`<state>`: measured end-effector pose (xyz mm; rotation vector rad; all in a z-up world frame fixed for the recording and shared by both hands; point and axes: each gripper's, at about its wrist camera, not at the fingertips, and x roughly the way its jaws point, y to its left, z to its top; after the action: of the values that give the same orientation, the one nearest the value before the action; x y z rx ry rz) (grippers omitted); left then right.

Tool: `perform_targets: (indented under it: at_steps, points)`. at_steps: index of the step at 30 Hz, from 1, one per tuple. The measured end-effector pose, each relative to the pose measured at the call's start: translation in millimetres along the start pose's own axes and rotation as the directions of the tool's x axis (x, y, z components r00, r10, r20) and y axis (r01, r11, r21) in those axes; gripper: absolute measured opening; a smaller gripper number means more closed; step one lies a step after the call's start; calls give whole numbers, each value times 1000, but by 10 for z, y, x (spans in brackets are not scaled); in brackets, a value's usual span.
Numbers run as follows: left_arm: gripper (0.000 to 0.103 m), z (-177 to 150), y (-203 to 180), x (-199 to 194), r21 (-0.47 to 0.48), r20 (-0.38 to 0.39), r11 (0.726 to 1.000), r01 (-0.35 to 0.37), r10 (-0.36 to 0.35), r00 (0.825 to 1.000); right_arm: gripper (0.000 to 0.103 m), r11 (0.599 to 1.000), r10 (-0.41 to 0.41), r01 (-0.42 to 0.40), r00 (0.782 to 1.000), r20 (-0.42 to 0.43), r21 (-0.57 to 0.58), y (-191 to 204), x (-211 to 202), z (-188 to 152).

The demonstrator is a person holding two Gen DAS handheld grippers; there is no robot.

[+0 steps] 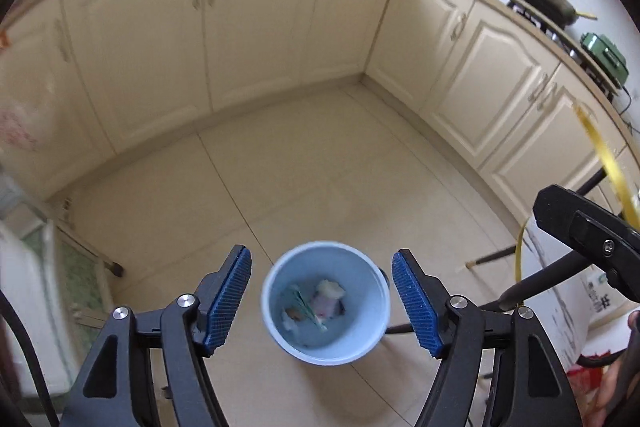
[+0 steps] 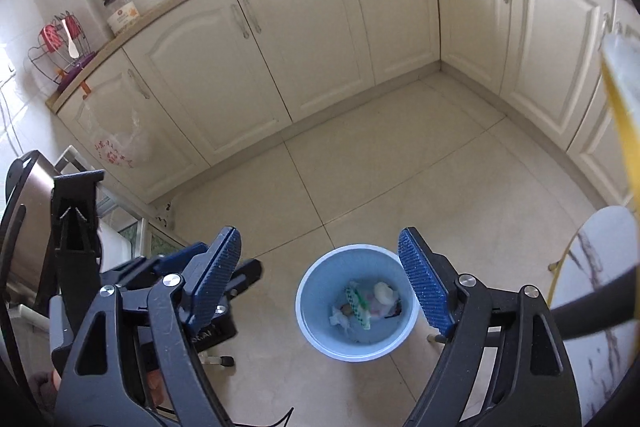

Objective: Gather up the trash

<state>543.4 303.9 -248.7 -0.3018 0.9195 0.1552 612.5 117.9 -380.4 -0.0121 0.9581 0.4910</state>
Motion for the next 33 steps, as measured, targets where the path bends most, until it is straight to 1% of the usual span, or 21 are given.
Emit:
perform_targets:
  at_steps: [3, 5, 7, 9, 12, 13, 16, 17, 18, 21, 22, 23, 25, 26, 27, 28, 29, 30, 31, 32, 33]
  points:
    - [75, 85, -94, -423, 15, 79, 999, -30, 28, 997, 87, 998, -44, 47, 995, 85, -33, 147, -494, 10]
    - [77, 118, -240, -757, 25, 139, 999, -41, 37, 990, 90, 997, -62, 67, 988, 141, -30, 195, -889, -6]
    - [79, 135, -343, -1097, 45, 201, 998, -37, 27, 979, 92, 997, -56, 64, 979, 196, -35, 254, -1266, -30]
    - [84, 156, -501, -1401, 56, 258, 998, -41, 25, 966, 94, 995, -81, 95, 964, 253, -43, 283, -1706, -101]
    - [90, 125, -734, -1847, 85, 338, 996, -24, -6, 941, 96, 992, -99, 119, 941, 323, -40, 307, -2267, -198]
    - [94, 111, -828, -1984, 96, 363, 995, -22, -15, 932, 99, 990, -119, 138, 933, 340, -34, 304, -2460, -241]
    - [101, -14, -1124, -2334, 120, 435, 993, -19, -35, 900, 102, 985, -156, 174, 899, 408, -6, 272, -3055, -421]
    - [102, -59, -1190, -2446, 124, 456, 992, -26, -34, 889, 103, 980, -182, 197, 887, 425, 7, 267, -3254, -491]
    - [102, -227, -1237, -2585, 133, 469, 991, -31, -35, 882, 103, 976, -203, 218, 872, 445, 18, 270, -3447, -565]
    - [102, -376, -1353, -2854, 164, 504, 986, -23, -64, 861, 103, 967, -238, 251, 842, 484, 39, 284, -3928, -763]
    - [102, -376, -1413, -2929, 168, 521, 986, -18, -73, 851, 103, 966, -245, 256, 834, 495, 47, 275, -4075, -836]
    - [102, -521, -1449, -3060, 168, 536, 986, -22, -73, 841, 103, 963, -255, 265, 824, 506, 55, 276, -4227, -910]
    - [102, -653, -1564, -3211, 178, 560, 984, -25, -80, 825, 103, 959, -266, 274, 806, 529, 65, 257, -4506, -1044]
    - [102, -861, -1529, -3354, 185, 570, 982, -24, -87, 817, 103, 958, -273, 279, 797, 539, 73, 249, -4639, -1109]
    - [102, -993, -1608, -3426, 197, 581, 980, -23, -98, 808, 103, 956, -280, 283, 789, 547, 81, 249, -4761, -1173]
    - [102, -1003, -1662, -3479, 207, 596, 978, -20, -110, 795, 103, 953, -288, 287, 778, 559, 91, 249, -4897, -1248]
    - [102, -1374, -1691, -3657, 213, 606, 977, -22, -114, 787, 103, 951, -295, 292, 769, 567, 98, 251, -5008, -1296]
    - [102, -1423, -1731, -3716, 221, 618, 975, -24, -122, 777, 103, 948, -305, 299, 759, 575, 108, 267, -5121, -1346]
    - [102, -1782, -1660, -3906, 228, 632, 973, -19, -133, 763, 103, 945, -315, 306, 746, 587, 118, 277, -5253, -1407]
    - [102, -1933, -1654, -3999, 235, 642, 972, -15, -144, 753, 103, 941, -324, 315, 734, 597, 124, 297, -5357, -1449]
    - [102, -2251, -1556, -4149, 241, 650, 970, -13, -152, 744, 103, 938, -331, 322, 725, 604, 126, 289, -5444, -1487]
